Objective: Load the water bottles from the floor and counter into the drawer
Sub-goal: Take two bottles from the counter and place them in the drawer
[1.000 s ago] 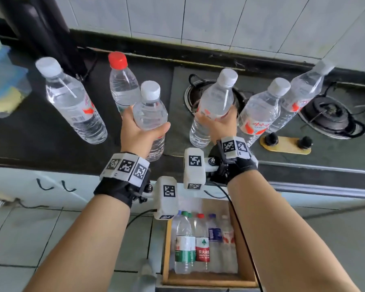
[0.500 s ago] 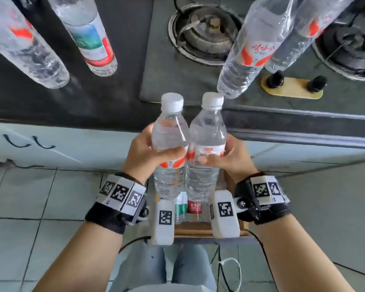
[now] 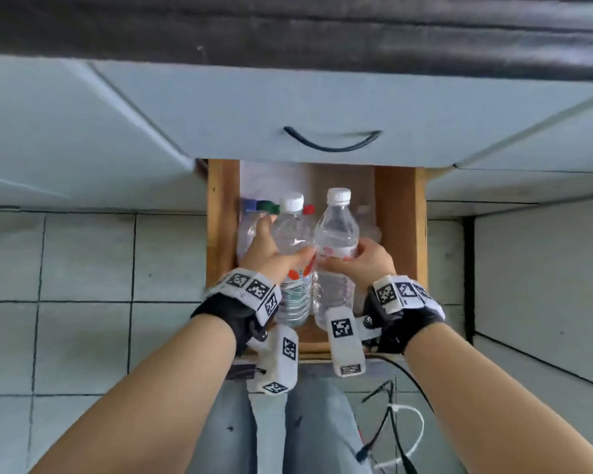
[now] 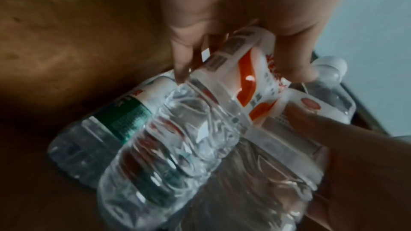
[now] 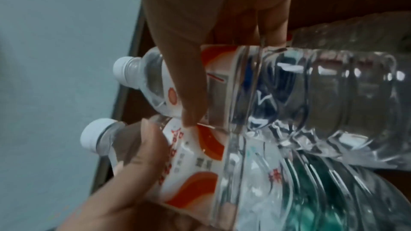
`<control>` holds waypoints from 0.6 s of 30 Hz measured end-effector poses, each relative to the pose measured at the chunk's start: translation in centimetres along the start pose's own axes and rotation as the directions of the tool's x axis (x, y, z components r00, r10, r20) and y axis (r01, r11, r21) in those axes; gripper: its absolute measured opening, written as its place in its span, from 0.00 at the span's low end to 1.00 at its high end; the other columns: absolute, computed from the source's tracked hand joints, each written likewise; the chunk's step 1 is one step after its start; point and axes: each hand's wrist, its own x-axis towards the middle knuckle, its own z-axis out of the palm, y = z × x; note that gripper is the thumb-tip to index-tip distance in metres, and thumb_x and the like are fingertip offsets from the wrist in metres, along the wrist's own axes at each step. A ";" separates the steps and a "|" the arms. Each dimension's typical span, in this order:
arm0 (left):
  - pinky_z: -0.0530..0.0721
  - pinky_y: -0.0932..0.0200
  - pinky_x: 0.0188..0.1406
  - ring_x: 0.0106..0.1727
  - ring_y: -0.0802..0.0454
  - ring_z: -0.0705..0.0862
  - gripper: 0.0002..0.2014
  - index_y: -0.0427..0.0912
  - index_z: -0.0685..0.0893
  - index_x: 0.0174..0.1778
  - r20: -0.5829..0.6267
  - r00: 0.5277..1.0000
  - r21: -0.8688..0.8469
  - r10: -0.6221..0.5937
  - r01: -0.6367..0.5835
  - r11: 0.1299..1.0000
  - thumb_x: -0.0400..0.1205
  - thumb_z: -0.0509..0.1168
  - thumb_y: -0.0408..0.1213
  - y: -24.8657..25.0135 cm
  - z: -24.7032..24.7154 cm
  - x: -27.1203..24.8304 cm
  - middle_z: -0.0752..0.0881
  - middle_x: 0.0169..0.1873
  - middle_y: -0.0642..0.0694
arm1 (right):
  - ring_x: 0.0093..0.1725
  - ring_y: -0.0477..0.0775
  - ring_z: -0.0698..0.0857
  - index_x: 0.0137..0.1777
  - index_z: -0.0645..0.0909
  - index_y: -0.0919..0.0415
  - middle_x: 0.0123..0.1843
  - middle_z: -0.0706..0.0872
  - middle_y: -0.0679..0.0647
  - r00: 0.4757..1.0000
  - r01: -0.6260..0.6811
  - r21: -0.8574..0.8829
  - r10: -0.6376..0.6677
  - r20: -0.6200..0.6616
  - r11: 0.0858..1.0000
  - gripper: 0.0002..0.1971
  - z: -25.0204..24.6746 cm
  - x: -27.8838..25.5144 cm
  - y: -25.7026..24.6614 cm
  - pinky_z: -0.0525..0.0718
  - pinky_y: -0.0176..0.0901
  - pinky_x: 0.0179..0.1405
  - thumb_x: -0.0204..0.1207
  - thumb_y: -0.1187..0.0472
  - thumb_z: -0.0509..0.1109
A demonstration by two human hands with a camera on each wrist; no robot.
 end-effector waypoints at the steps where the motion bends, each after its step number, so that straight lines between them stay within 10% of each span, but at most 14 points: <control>1: 0.65 0.57 0.67 0.75 0.46 0.70 0.47 0.52 0.53 0.79 0.001 0.999 0.004 -0.046 0.046 0.999 0.69 0.75 0.47 -0.2 0.3 0.6 0.65 0.79 0.47 | 0.49 0.54 0.83 0.59 0.77 0.61 0.50 0.85 0.51 0.999 -0.035 -0.032 0.036 0.008 0.999 0.35 0.4 0.6 0.2 0.80 0.44 0.44 0.56 0.40 0.79; 5: 0.72 0.47 0.72 0.73 0.40 0.73 0.47 0.49 0.52 0.79 -0.062 0.984 0.114 -0.168 0.175 0.978 0.69 0.75 0.45 -0.6 0.9 3.5 0.68 0.77 0.41 | 0.44 0.54 0.81 0.59 0.79 0.63 0.50 0.85 0.56 0.993 -0.115 -0.128 0.118 0.019 0.985 0.36 1.3 2.4 0.1 0.79 0.42 0.40 0.57 0.38 0.77; 9: 0.81 0.68 0.58 0.61 0.43 0.79 0.28 0.43 0.66 0.76 0.000 0.989 0.444 -0.145 0.129 0.887 0.78 0.63 0.37 -1.0 1.5 5.2 0.72 0.72 0.36 | 0.48 0.58 0.85 0.51 0.81 0.56 0.52 0.88 0.56 0.979 -0.130 -0.171 0.153 0.131 0.977 0.27 1.7 3.7 0.4 0.85 0.51 0.53 0.60 0.35 0.71; 12: 0.72 0.50 0.73 0.67 0.34 0.75 0.22 0.45 0.75 0.69 0.049 0.995 0.645 -0.090 0.037 0.764 0.78 0.61 0.34 -0.8 2.0 4.7 0.69 0.70 0.35 | 0.49 0.57 0.84 0.35 0.74 0.49 0.48 0.87 0.56 0.967 -0.122 -0.211 0.165 0.195 0.970 0.15 1.5 3.8 0.7 0.81 0.57 0.63 0.66 0.38 0.67; 15: 0.67 0.47 0.76 0.71 0.35 0.71 0.24 0.43 0.71 0.73 0.074 0.991 0.649 -0.114 0.039 0.760 0.78 0.61 0.34 -0.5 1.9 4.2 0.65 0.71 0.35 | 0.52 0.58 0.84 0.44 0.74 0.51 0.51 0.85 0.55 0.958 -0.126 -0.207 0.174 0.229 0.970 0.23 1.3 3.3 0.5 0.79 0.57 0.63 0.58 0.35 0.67; 18: 0.68 0.47 0.76 0.72 0.37 0.70 0.27 0.42 0.69 0.75 0.081 0.984 0.652 -0.160 0.069 0.755 0.78 0.62 0.33 -0.6 1.5 4.3 0.63 0.74 0.35 | 0.55 0.58 0.82 0.58 0.76 0.57 0.53 0.83 0.56 0.951 -0.130 -0.149 0.166 0.262 0.980 0.19 1.1 2.7 -0.1 0.78 0.50 0.63 0.71 0.48 0.68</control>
